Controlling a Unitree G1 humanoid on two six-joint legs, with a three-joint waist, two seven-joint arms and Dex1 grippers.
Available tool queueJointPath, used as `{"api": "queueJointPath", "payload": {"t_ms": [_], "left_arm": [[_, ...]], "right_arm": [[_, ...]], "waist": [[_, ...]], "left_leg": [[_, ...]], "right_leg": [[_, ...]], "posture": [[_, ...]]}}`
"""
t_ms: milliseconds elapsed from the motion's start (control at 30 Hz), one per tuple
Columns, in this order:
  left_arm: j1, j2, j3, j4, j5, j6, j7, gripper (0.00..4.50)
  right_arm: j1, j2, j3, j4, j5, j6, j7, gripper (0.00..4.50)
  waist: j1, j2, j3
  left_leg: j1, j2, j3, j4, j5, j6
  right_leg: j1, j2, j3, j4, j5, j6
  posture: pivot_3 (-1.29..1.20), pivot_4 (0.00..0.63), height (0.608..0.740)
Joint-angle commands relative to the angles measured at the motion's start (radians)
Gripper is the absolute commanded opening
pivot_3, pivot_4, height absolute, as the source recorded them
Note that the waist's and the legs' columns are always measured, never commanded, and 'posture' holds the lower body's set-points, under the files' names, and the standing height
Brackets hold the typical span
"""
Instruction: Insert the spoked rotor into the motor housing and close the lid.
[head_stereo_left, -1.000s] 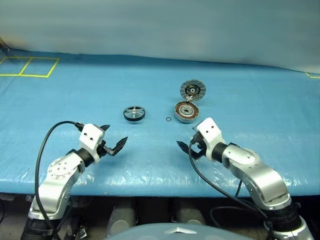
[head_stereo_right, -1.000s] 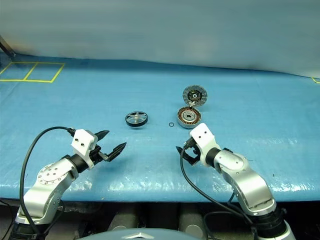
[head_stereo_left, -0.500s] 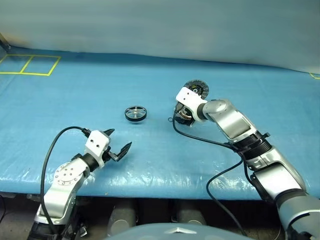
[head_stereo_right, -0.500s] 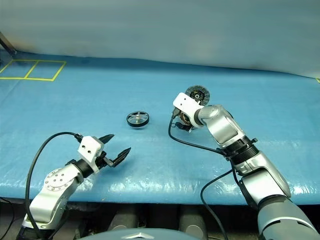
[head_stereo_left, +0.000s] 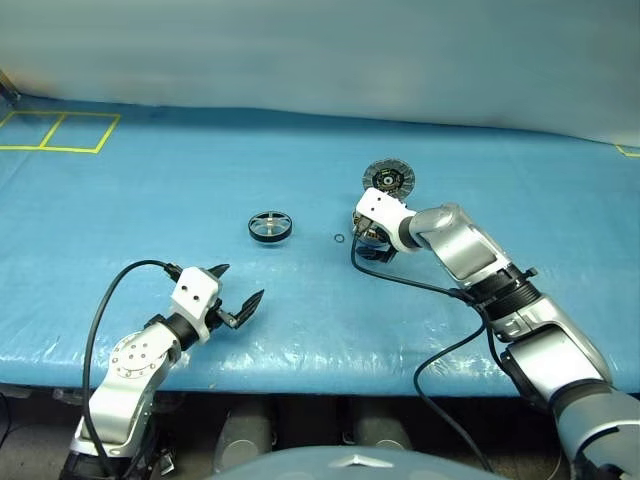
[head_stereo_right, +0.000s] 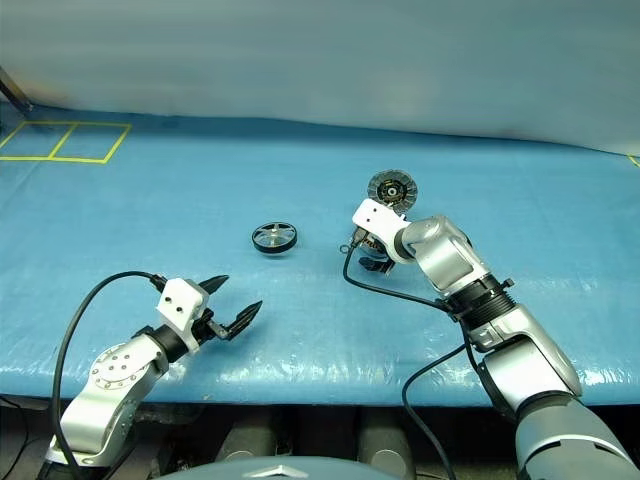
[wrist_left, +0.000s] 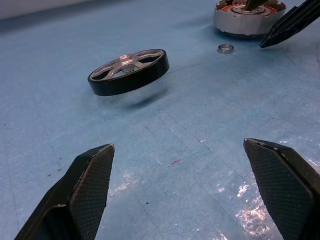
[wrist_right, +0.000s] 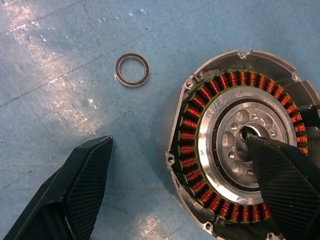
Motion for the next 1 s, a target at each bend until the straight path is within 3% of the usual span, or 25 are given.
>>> {"api": "queueJointPath", "payload": {"t_ms": [33, 167, 200, 267, 433, 467, 600, 1000], "left_arm": [[-0.013, -0.005, -0.001, -0.035, 0.005, -0.019, 0.001, 4.5], [-0.019, -0.009, -0.005, -0.029, 0.007, -0.021, 0.0, 4.5], [-0.021, -0.01, -0.006, -0.027, 0.008, -0.021, 0.0, 4.5], [-0.025, -0.014, -0.009, -0.024, 0.009, -0.023, 0.001, 4.5], [-0.027, -0.024, -0.01, -0.02, 0.016, -0.026, 0.001, 4.5], [-0.024, -0.025, -0.008, -0.02, 0.017, -0.028, 0.001, 4.5], [-0.009, -0.026, 0.002, -0.024, 0.016, -0.031, 0.001, 4.5], [0.017, -0.021, 0.019, -0.034, 0.008, -0.028, 0.002, 4.5]], "right_arm": [[0.011, -0.003, -0.021, -0.014, -0.01, 0.018, 0.016, 4.48], [-0.009, 0.033, -0.037, 0.06, -0.006, 0.017, 0.014, 4.48], [-0.018, 0.045, -0.043, 0.082, -0.008, 0.015, 0.013, 4.31], [-0.037, 0.065, -0.048, 0.126, -0.013, 0.009, 0.016, 3.87], [-0.064, 0.089, -0.04, 0.189, -0.029, 0.002, 0.051, 2.28], [-0.059, 0.09, -0.042, 0.178, -0.027, 0.01, 0.061, 2.18], [-0.005, 0.083, -0.05, 0.073, -0.011, 0.068, 0.082, 2.1], [0.436, 0.086, 0.009, -0.693, 0.057, 0.427, -0.01, 1.99]], "waist": [[0.0, 0.0, 0.0], [0.0, 0.0, 0.0], [0.0, 0.0, 0.0], [-0.001, 0.0, 0.0], [-0.005, -0.001, -0.001], [-0.008, -0.002, -0.001], [-0.011, -0.002, -0.002], [0.001, -0.008, -0.008]], "left_leg": [[0.0, 0.0, 0.0, 0.0, 0.0, 0.0], [0.001, 0.0, 0.0, 0.0, 0.0, 0.0], [0.001, 0.0, 0.0, 0.0, 0.0, 0.0], [0.002, 0.0, 0.0, 0.0, 0.0, 0.0], [0.003, 0.0, 0.0, 0.0, 0.0, 0.0], [0.004, 0.0, 0.0, 0.0, 0.0, 0.0], [0.004, 0.001, 0.0, 0.0, 0.0, 0.0], [0.004, 0.005, -0.003, -0.003, -0.003, -0.004]], "right_leg": [[0.0, 0.0, 0.0, 0.0, 0.0, 0.0], [0.001, 0.0, 0.0, 0.0, 0.0, 0.0], [0.001, 0.0, 0.0, 0.0, 0.0, 0.0], [0.002, 0.0, 0.0, 0.0, 0.0, 0.0], [0.003, 0.0, 0.0, 0.0, 0.0, -0.001], [0.003, 0.0, 0.0, 0.0, 0.0, -0.001], [0.003, 0.0, 0.0, 0.001, 0.0, -0.002], [0.002, 0.001, -0.005, 0.0, -0.006, -0.01]], "posture": [[0.0, 0.15, 0.74], [0.0, 0.15, 0.74], [0.0, 0.15, 0.74], [0.0, 0.15, 0.74], [0.0, 0.15, 0.74], [0.0, 0.15, 0.74], [0.0, 0.15, 0.74], [0.0, 0.15, 0.74]]}}
